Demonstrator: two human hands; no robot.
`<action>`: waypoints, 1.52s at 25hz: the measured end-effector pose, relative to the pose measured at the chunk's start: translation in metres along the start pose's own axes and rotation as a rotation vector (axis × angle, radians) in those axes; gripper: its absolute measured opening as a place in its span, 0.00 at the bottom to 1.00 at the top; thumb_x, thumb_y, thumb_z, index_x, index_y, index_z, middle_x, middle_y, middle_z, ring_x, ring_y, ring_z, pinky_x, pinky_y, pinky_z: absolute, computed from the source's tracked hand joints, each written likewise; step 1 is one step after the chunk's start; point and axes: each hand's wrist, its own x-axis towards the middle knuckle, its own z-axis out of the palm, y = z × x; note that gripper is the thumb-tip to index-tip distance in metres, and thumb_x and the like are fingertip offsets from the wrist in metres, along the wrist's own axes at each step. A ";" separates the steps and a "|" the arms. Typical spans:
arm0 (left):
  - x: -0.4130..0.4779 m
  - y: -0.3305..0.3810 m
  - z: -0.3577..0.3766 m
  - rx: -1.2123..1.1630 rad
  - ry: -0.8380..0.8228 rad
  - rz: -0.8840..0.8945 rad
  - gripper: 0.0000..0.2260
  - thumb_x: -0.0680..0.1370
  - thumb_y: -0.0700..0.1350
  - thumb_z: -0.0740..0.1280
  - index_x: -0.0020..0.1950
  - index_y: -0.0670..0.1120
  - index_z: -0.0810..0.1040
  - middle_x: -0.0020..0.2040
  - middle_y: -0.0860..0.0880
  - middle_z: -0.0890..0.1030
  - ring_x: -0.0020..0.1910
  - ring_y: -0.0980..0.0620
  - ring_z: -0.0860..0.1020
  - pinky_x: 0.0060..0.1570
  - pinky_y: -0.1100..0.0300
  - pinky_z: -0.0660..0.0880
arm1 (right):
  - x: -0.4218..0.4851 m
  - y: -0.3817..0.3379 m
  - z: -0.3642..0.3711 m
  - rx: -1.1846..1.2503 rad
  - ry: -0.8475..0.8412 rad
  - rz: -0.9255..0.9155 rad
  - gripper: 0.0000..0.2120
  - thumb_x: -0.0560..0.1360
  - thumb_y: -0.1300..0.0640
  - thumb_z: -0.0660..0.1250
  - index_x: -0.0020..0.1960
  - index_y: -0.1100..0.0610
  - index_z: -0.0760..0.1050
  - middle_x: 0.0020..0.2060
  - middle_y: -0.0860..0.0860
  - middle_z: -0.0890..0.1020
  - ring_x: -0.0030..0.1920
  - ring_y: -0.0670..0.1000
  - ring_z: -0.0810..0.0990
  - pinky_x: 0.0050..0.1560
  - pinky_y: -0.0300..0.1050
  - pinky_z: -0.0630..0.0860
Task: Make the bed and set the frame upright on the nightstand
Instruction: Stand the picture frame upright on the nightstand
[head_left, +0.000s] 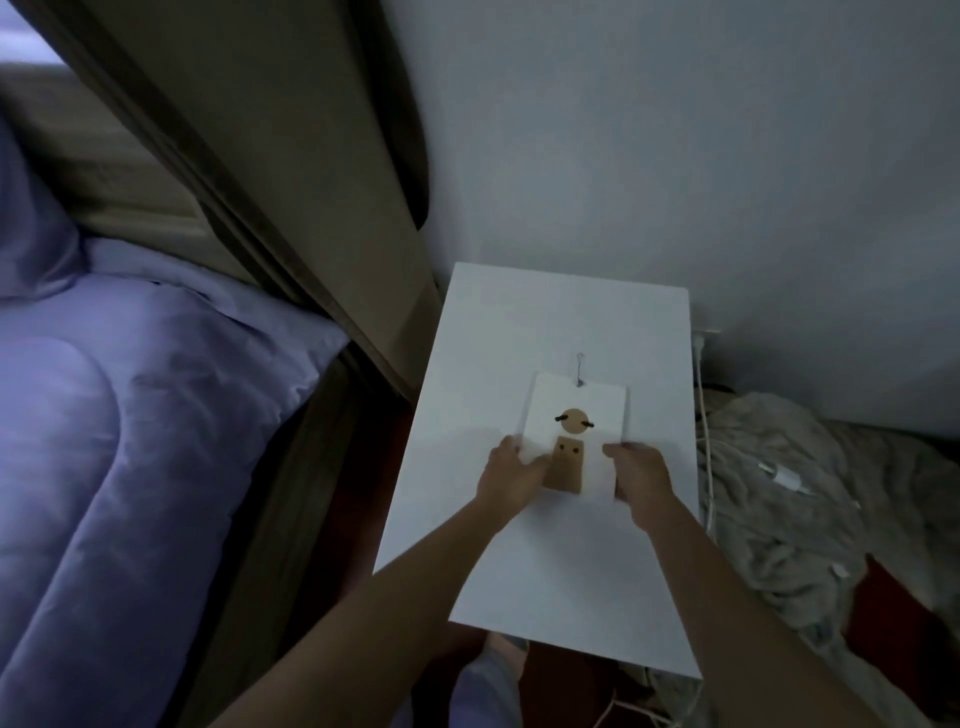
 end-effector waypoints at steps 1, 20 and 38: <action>-0.003 0.001 -0.007 -0.042 0.005 -0.055 0.23 0.78 0.55 0.62 0.69 0.43 0.68 0.66 0.45 0.73 0.63 0.44 0.73 0.61 0.54 0.72 | -0.005 0.000 0.002 0.030 -0.045 0.018 0.07 0.76 0.59 0.64 0.40 0.57 0.76 0.50 0.64 0.81 0.49 0.61 0.79 0.48 0.53 0.75; -0.198 0.154 -0.304 -0.618 0.137 0.823 0.10 0.81 0.42 0.60 0.61 0.42 0.69 0.52 0.45 0.79 0.46 0.49 0.78 0.43 0.55 0.78 | -0.299 -0.271 0.045 -0.766 0.075 -1.499 0.34 0.71 0.40 0.68 0.73 0.46 0.62 0.74 0.45 0.63 0.71 0.48 0.61 0.71 0.53 0.60; -0.238 0.169 -0.322 -0.597 0.224 0.889 0.08 0.81 0.42 0.60 0.59 0.42 0.68 0.51 0.47 0.78 0.47 0.50 0.77 0.43 0.57 0.76 | -0.337 -0.321 0.031 -1.205 -0.072 -1.632 0.33 0.72 0.36 0.65 0.74 0.43 0.60 0.75 0.39 0.62 0.71 0.47 0.65 0.62 0.49 0.71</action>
